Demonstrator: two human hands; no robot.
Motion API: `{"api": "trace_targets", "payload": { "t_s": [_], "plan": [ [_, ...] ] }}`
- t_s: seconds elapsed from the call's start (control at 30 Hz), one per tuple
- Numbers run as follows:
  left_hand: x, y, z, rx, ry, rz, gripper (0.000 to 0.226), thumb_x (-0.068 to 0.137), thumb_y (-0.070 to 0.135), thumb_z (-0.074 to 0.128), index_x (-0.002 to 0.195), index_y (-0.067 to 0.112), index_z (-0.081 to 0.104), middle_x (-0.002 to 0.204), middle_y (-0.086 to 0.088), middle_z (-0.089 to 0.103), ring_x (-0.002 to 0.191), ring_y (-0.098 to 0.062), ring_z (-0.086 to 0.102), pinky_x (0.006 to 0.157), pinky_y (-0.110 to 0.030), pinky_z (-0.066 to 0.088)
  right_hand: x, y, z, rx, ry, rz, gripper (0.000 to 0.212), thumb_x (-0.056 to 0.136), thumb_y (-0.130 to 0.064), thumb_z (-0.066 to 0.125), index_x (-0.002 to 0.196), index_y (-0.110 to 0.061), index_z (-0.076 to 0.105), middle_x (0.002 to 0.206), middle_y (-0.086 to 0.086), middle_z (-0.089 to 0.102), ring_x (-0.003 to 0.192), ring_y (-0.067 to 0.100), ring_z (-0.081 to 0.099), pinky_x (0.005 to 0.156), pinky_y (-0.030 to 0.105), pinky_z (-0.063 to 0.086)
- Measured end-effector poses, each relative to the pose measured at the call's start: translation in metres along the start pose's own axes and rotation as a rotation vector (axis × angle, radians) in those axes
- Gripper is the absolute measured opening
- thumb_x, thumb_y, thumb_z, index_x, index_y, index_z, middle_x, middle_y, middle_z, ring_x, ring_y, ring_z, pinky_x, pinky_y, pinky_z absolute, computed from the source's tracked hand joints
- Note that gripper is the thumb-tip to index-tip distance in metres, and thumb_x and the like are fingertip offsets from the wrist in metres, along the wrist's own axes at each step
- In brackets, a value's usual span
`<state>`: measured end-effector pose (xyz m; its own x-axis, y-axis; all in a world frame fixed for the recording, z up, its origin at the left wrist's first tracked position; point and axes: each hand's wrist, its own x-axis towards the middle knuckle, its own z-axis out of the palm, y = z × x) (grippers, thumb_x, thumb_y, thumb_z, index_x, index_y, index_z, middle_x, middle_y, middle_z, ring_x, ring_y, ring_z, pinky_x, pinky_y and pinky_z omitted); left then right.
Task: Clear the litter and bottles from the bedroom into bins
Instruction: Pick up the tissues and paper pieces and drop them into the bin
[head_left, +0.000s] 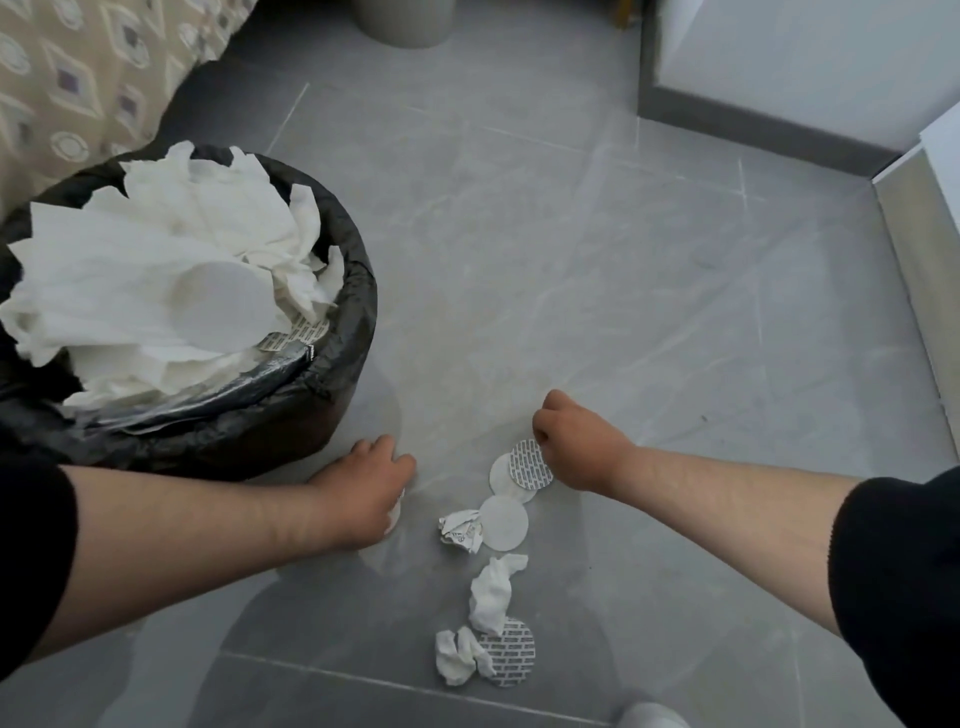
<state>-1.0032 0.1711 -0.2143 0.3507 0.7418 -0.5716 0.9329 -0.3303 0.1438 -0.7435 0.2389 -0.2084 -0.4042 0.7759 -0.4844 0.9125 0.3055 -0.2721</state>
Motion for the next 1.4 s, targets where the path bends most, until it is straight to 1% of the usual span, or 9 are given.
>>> {"api": "trace_targets", "payload": {
  "t_s": [0.27,0.47,0.6,0.7,0.83,0.97,1.17,1.27,1.4],
  "plan": [
    [-0.016,0.007,0.007,0.278,-0.056,0.233,0.065,0.077,0.045,0.061,0.128,0.012,0.041,0.130,-0.009,0.039,0.119,-0.028,0.040,0.092,-0.039,0.042,-0.023,-0.028,0.016,-0.087,-0.093,-0.146,0.040,0.090,-0.028,0.051,0.127,-0.013,0.046,0.124,0.009,0.045,0.111,0.032,0.050,0.086,0.040,0.045],
    [-0.014,0.013,0.010,0.345,-0.053,0.304,0.044,0.081,0.017,0.057,0.123,0.009,0.043,0.125,-0.013,0.043,0.111,-0.031,0.046,0.085,-0.041,0.045,-0.033,-0.040,0.037,-0.324,-0.068,-0.090,0.090,0.069,-0.066,0.064,0.140,-0.022,0.031,0.144,0.012,0.028,0.128,0.034,0.032,0.103,0.045,0.035],
    [-0.017,0.005,0.007,0.406,0.018,0.412,0.035,0.064,0.015,0.069,0.098,0.013,0.058,0.097,-0.008,0.061,0.082,-0.025,0.061,0.056,-0.032,0.049,-0.034,-0.042,0.042,-0.292,-0.085,-0.098,0.074,0.076,-0.052,0.066,0.135,-0.018,0.037,0.136,0.012,0.035,0.122,0.034,0.036,0.098,0.044,0.039],
    [-0.015,0.004,0.004,0.455,-0.003,0.446,0.032,0.074,0.024,0.061,0.103,0.010,0.057,0.106,-0.011,0.056,0.094,-0.028,0.057,0.067,-0.035,0.050,-0.031,-0.040,0.040,-0.228,-0.110,-0.089,0.063,0.076,-0.045,0.069,0.125,-0.014,0.043,0.127,0.012,0.039,0.115,0.034,0.039,0.094,0.042,0.043],
    [-0.019,-0.001,0.002,0.389,0.014,0.464,0.042,0.049,0.042,0.072,0.082,0.018,0.064,0.084,0.000,0.060,0.070,-0.018,0.060,0.052,-0.021,0.047,-0.030,-0.036,0.038,-0.103,-0.153,-0.007,0.052,0.077,-0.038,0.071,0.113,-0.011,0.046,0.120,0.012,0.045,0.110,0.032,0.043,0.091,0.037,0.040],
    [-0.009,-0.001,0.003,0.400,-0.120,0.361,0.049,0.079,0.024,0.064,0.123,0.013,0.043,0.128,-0.010,0.040,0.116,-0.029,0.042,0.087,-0.039,0.041,-0.033,-0.027,0.030,0.032,-0.198,0.035,0.030,0.081,-0.029,0.069,0.091,-0.018,0.043,0.104,0.009,0.049,0.095,0.028,0.049,0.073,0.029,0.033],
    [0.000,0.002,0.003,0.386,-0.182,0.256,0.062,0.073,0.035,0.073,0.123,0.016,0.042,0.128,-0.006,0.043,0.118,-0.028,0.043,0.089,-0.039,0.041,-0.055,-0.025,0.023,0.055,-0.210,-0.012,0.022,0.085,-0.019,0.060,0.077,-0.018,0.040,0.074,-0.003,0.046,0.074,0.024,0.045,0.061,0.030,0.032],
    [0.004,-0.001,0.002,0.362,-0.208,0.254,0.054,0.074,0.034,0.072,0.119,0.018,0.047,0.127,-0.005,0.051,0.118,-0.027,0.048,0.091,-0.037,0.041,-0.067,-0.030,0.027,0.046,-0.235,-0.052,0.010,0.086,-0.018,0.057,0.088,-0.017,0.047,0.088,0.005,0.056,0.079,0.026,0.048,0.063,0.029,0.033],
    [0.003,-0.002,-0.003,0.363,-0.242,0.283,0.044,0.077,0.033,0.069,0.115,0.015,0.055,0.128,-0.007,0.045,0.120,-0.028,0.043,0.092,-0.036,0.041,-0.076,-0.040,0.035,0.016,-0.310,-0.096,0.027,0.088,-0.019,0.056,0.115,-0.015,0.052,0.114,0.011,0.062,0.102,0.031,0.056,0.074,0.031,0.040]
  ]
}}
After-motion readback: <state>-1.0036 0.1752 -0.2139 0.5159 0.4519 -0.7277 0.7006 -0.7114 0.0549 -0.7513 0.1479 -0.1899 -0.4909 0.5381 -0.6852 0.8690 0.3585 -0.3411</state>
